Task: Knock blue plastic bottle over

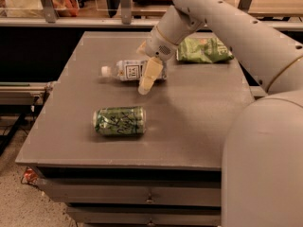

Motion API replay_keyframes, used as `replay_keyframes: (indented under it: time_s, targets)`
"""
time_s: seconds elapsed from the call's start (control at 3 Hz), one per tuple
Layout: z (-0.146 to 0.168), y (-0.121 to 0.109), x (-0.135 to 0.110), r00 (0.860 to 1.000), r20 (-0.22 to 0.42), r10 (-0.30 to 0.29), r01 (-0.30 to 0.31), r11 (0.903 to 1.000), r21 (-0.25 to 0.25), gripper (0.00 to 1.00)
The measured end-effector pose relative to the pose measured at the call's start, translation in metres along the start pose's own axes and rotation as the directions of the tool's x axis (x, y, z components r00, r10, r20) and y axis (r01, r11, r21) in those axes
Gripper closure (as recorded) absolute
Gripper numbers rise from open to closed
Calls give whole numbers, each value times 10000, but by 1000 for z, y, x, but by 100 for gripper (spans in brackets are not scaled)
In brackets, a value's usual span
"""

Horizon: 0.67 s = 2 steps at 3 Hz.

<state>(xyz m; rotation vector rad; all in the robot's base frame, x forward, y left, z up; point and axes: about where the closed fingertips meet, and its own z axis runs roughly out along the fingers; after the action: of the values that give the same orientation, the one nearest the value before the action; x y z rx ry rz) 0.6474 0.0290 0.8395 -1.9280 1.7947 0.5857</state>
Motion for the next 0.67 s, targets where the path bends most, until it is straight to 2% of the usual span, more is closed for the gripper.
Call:
replay_keyframes:
  time_s: [0.33,0.67]
  targets:
    - [-25,-4,14,9911,1160,661,-718,9963,462,0]
    - [-59,-9,48,9312,3400,1318,-1770,9786,1052,0]
